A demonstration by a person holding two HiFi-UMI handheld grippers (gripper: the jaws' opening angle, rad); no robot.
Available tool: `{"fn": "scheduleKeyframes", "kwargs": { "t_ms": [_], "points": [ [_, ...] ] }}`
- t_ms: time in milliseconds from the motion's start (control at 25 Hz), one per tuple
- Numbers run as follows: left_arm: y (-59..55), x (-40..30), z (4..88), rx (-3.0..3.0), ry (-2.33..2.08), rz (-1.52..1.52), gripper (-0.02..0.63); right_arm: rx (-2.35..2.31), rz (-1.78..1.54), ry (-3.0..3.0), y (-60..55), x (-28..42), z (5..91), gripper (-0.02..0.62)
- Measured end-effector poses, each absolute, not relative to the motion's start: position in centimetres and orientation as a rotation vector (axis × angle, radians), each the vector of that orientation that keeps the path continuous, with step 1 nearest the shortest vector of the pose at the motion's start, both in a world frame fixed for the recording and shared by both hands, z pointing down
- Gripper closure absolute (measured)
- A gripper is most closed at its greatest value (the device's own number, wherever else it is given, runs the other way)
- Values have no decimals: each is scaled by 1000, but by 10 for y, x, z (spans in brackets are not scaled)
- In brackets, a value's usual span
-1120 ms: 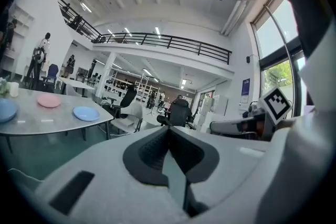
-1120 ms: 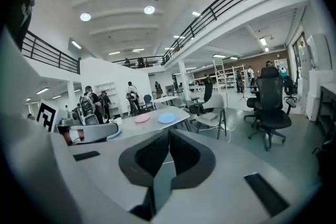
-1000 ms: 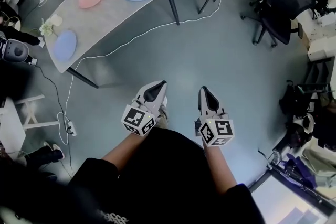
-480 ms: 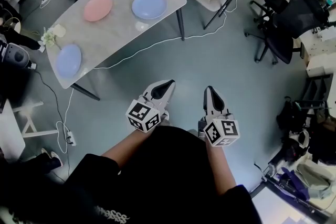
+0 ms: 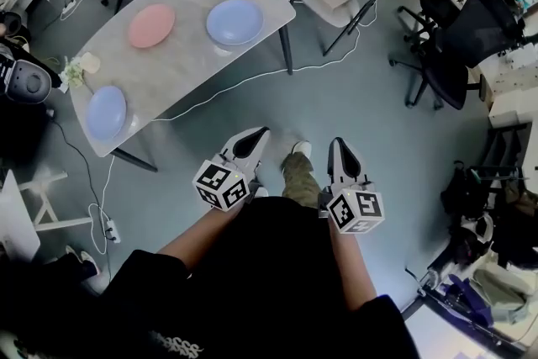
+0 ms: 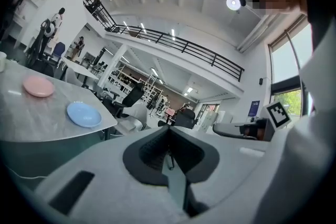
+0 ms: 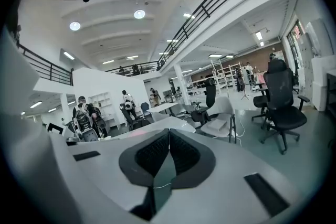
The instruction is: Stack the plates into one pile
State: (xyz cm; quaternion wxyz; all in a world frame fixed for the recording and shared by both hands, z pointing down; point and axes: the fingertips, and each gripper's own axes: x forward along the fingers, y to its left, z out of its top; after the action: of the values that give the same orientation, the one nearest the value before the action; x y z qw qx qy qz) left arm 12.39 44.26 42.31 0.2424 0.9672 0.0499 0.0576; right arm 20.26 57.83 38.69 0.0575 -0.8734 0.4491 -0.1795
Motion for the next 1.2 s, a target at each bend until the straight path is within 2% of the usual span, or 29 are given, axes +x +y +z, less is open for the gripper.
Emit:
{"fn": "scheduleKeyframes", "kwargs": {
  "t_ms": [320,920,1200],
  "points": [
    [393,177,432,2678,-2,137,589,-2636,-400,1563,512,269,386,583],
    [298,335,442,2663,-268,262,589,-2329,-590,1837,379,443,404,583],
    [264,376,452,2650,-389,338,589,-2157,-716,1984,342,481,423,583]
  ]
}}
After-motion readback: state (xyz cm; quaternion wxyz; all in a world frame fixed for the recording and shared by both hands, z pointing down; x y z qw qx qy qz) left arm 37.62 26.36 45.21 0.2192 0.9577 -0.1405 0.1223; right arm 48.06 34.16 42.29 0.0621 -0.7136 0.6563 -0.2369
